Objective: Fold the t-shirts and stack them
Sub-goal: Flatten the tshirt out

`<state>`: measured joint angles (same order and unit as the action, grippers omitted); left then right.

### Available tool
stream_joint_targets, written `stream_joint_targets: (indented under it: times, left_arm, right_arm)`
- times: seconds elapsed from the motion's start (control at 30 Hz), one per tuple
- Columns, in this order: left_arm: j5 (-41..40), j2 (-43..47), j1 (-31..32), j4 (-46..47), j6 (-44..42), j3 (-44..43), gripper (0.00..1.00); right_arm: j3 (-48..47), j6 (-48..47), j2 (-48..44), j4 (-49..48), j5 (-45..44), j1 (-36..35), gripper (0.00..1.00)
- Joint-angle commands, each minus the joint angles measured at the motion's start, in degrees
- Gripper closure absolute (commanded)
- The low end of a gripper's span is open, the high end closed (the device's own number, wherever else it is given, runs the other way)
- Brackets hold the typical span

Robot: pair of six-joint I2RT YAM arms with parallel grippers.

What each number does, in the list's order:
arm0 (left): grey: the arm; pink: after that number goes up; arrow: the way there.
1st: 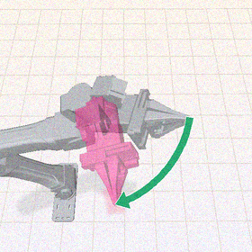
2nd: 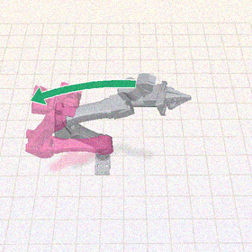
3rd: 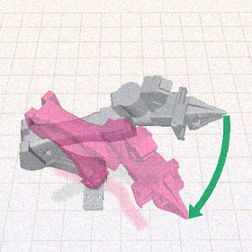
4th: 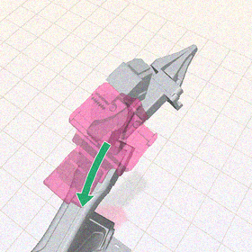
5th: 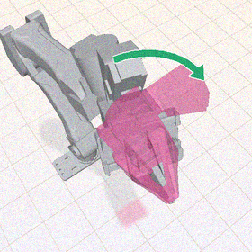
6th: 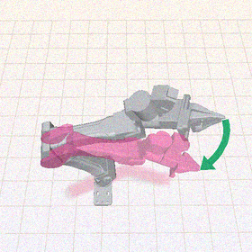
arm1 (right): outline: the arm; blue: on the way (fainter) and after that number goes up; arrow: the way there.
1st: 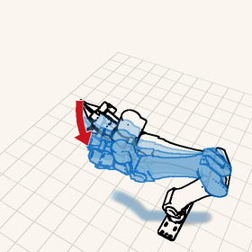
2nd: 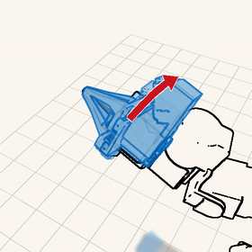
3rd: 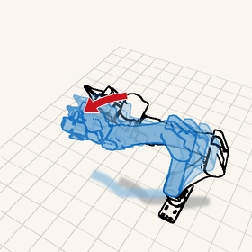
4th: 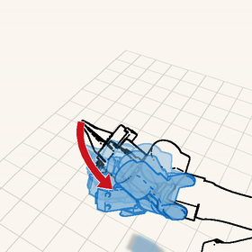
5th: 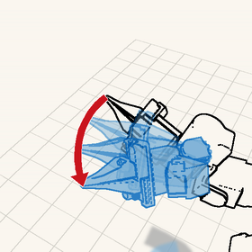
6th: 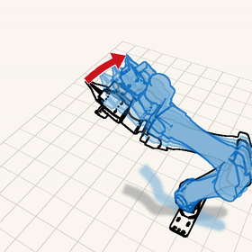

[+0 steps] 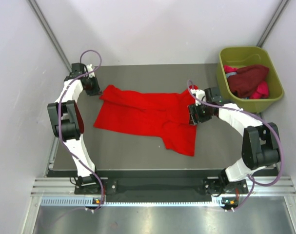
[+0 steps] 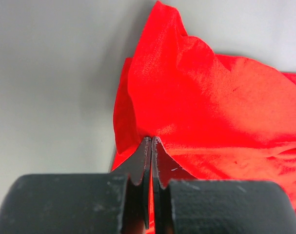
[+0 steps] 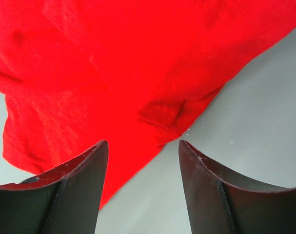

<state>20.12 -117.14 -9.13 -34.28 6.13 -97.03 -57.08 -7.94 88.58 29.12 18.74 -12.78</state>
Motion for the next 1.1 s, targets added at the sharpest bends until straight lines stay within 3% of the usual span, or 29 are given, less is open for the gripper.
stream_joint_targets:
  times: [0.0, 0.27, 0.57, 1.07]
  left_arm:
    - [1.15, 2.09, 0.25, 0.71, 0.37, -0.79, 1.0]
    - [0.8, 3.15, 0.25, 0.88, 0.46, 0.7, 1.0]
    - [0.8, 2.71, 0.25, 0.88, 0.55, 0.62, 1.0]
    - [1.15, 1.57, 0.25, 0.97, 1.08, -0.53, 1.0]
  right_arm:
    - [-1.37, -1.72, 0.36, -2.67, -0.02, -0.85, 0.41]
    - [-4.62, -1.99, 4.94, -2.93, -0.11, -0.85, 0.46]
    - [-6.64, -2.78, 8.36, -3.02, -0.64, -0.85, 0.62]
    - [-3.92, -3.83, 8.72, -3.28, -1.96, -0.85, 0.63]
